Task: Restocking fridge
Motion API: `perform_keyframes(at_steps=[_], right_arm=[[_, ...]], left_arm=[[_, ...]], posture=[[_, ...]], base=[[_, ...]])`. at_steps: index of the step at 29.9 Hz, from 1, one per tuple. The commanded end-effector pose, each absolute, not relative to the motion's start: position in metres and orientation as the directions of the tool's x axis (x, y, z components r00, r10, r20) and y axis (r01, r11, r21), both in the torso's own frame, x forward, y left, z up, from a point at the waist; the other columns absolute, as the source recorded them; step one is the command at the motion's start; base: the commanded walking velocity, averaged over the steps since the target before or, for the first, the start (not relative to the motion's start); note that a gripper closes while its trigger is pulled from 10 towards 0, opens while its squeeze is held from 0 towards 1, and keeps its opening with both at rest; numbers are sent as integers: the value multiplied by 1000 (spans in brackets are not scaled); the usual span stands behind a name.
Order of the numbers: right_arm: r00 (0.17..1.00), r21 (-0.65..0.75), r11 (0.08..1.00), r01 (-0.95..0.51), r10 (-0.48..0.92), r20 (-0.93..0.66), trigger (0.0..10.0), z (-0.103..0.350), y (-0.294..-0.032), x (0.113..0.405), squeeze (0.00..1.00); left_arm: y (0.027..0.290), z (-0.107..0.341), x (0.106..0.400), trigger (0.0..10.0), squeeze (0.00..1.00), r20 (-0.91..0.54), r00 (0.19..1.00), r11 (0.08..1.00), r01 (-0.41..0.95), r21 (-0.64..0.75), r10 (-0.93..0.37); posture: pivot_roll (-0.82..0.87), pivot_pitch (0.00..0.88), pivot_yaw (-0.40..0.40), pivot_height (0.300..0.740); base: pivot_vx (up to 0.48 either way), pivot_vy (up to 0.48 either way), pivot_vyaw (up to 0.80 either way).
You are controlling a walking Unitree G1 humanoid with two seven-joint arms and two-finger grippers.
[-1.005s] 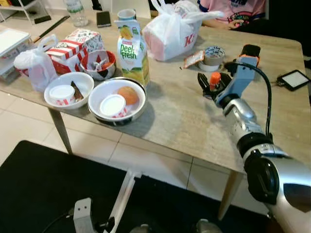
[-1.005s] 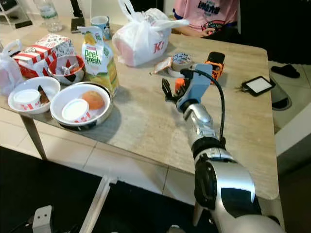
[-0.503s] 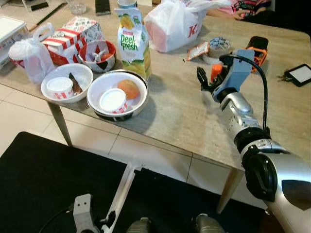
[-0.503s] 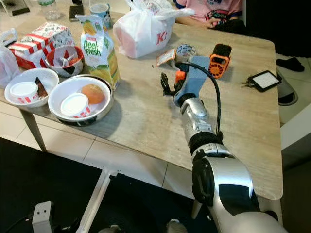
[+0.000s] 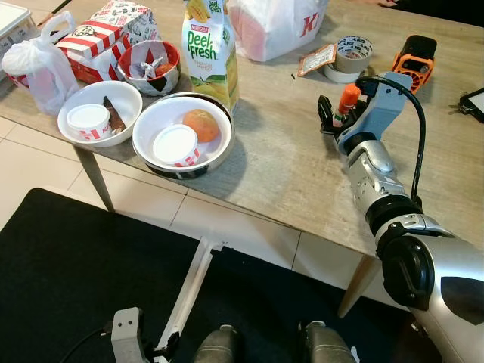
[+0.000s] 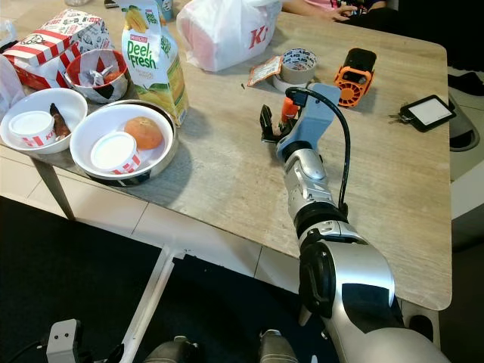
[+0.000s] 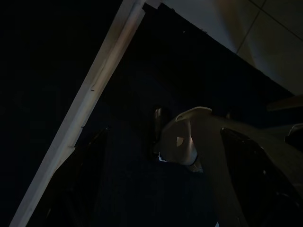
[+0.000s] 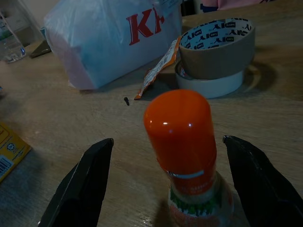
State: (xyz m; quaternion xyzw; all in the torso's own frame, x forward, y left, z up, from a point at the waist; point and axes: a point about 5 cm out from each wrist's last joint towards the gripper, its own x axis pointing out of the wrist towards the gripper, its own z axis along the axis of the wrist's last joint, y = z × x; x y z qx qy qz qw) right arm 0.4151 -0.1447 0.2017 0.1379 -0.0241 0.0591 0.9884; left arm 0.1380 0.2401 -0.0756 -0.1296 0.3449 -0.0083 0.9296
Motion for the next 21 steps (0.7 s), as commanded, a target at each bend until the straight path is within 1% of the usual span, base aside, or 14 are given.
perform_keyframes(at_steps=[1, 9, 10, 11, 12, 21], right_arm=[[991, 290, 950, -116, 92, 98, 10000, 209, -145, 416, 0], [986, 275, 954, -124, 88, 141, 10000, 220, -146, 418, 0], [986, 272, 954, -128, 92, 142, 9608, 221, -145, 418, 0], [986, 269, 954, -129, 93, 141, 2000, 220, -145, 418, 0], [986, 269, 954, -129, 94, 141, 0, 220, -145, 418, 0], [981, 213, 967, -137, 102, 165, 0, 228, -147, 419, 0]], left_arm=[[240, -81, 123, 10000, 0, -664, 740, 963, -89, -254, -107], [239, -82, 120, 10000, 0, -667, 737, 962, -88, -258, -111], [239, -82, 119, 10000, 0, -669, 735, 962, -89, -258, -111], [238, -82, 119, 10000, 0, -670, 734, 962, -90, -258, -111], [238, -83, 118, 10000, 0, -671, 733, 962, -91, -258, -111], [241, -83, 117, 10000, 0, -682, 725, 961, -110, -253, -97]], posture=[[137, 300, 33, 740], [143, 296, 30, 740], [143, 296, 30, 740], [144, 294, 30, 740], [144, 294, 30, 740], [153, 278, 29, 740]], base=[[0, 0, 0], [0, 0, 0], [0, 0, 0], [0, 0, 0], [0, 0, 0], [0, 0, 0]])
